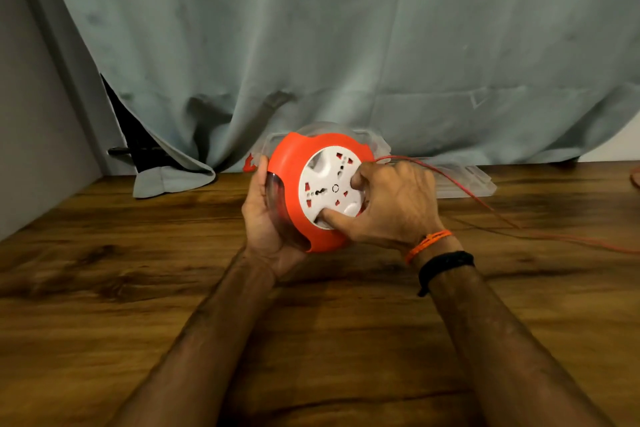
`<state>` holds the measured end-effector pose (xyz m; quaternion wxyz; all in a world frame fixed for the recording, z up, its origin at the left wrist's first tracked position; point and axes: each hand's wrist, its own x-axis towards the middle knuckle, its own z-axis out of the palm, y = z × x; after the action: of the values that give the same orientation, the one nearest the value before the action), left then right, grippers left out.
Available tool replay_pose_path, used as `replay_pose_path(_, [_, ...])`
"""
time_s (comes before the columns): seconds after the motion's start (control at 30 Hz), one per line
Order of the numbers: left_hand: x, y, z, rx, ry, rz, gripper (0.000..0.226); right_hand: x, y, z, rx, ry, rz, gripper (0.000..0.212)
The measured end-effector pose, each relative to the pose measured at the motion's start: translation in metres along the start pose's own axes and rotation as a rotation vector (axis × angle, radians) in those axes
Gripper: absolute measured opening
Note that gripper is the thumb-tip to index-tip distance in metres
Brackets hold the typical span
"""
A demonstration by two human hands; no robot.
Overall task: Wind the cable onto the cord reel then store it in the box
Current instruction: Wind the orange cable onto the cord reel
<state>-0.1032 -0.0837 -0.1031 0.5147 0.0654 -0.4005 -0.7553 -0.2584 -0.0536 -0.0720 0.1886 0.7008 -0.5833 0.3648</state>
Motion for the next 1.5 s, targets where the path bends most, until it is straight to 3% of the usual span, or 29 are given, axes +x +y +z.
replay_pose_path(0.13, [0.000,0.001,-0.001,0.037,0.005,0.020,0.081,-0.003,-0.011,0.010,-0.029,-0.018,0.086,0.066])
replay_pose_path(0.37, [-0.001,0.004,0.001,0.012,0.022,-0.056,0.089,0.001,-0.011,0.001,0.045,-0.042,0.051,0.070])
replay_pose_path(0.6, [-0.004,0.003,0.002,0.008,-0.011,-0.106,0.090,0.005,0.004,-0.021,0.219,0.062,-0.133,0.019])
replay_pose_path(0.73, [-0.004,0.002,0.002,-0.003,-0.012,-0.088,0.091,0.005,0.003,-0.023,0.173,-0.034,-0.181,0.052])
replay_pose_path(0.83, [-0.004,0.000,0.001,-0.005,0.000,-0.088,0.091,0.005,0.004,-0.020,0.111,-0.091,-0.207,0.063])
replay_pose_path(1.23, [-0.004,0.002,-0.002,0.011,0.005,-0.110,0.094,0.004,0.006,-0.012,0.020,0.008,-0.186,0.060])
replay_pose_path(1.5, [-0.001,0.001,-0.001,0.041,0.036,-0.009,0.086,-0.003,-0.006,0.001,0.005,-0.025,0.056,0.066])
